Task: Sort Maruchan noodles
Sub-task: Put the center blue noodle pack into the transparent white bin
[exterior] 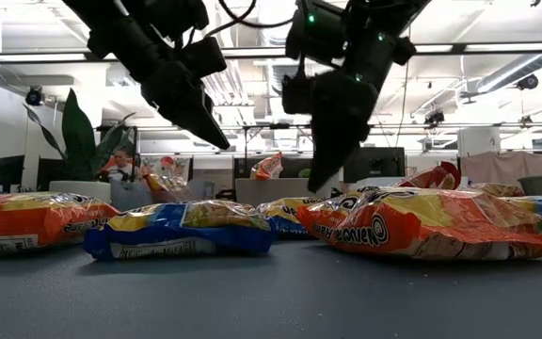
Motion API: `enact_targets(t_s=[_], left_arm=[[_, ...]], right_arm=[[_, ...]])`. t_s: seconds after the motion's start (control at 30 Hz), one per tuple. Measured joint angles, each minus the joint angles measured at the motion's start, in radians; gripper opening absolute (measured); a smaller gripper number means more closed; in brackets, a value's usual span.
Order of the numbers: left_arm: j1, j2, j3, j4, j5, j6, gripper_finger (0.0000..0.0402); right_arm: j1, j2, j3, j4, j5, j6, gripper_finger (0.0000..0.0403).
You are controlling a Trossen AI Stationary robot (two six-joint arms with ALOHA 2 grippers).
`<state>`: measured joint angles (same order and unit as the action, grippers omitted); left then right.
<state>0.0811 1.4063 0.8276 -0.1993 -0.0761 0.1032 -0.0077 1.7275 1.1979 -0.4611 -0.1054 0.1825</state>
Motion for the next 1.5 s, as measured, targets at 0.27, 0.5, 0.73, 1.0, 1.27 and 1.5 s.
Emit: enact_targets(t_s=[0.27,0.5,0.73,1.0,1.27,1.5], left_arm=[[0.0,0.0,0.0,0.011,0.0,0.0,0.0178],[0.0,0.0,0.0,0.034,0.0,0.0,0.0178],[0.0,0.0,-0.001,0.034,0.0,-0.003,0.0178],[0.0,0.0,-0.021,0.06,0.005,-0.039,0.0178],[0.001,0.011,-0.124,0.314,0.005,-0.035,0.0178],[0.011,0.104,-0.142,0.469,0.003,-0.021,0.0158]], right_arm=[[0.026,0.004,0.008,0.04,-0.11,0.012,0.0009],[-0.001,0.061,-0.011,0.065,-0.102,0.015,0.0009],[-0.055,0.048,0.004,0.097,0.233,-0.071,0.0009],[-0.062,-0.061,0.008,0.064,0.213,-0.042,0.0009],[-0.065,-0.13,-0.085,0.045,0.187,0.104,0.0009],[-0.126,-0.202,-0.231,0.071,0.292,0.251,0.0009]])
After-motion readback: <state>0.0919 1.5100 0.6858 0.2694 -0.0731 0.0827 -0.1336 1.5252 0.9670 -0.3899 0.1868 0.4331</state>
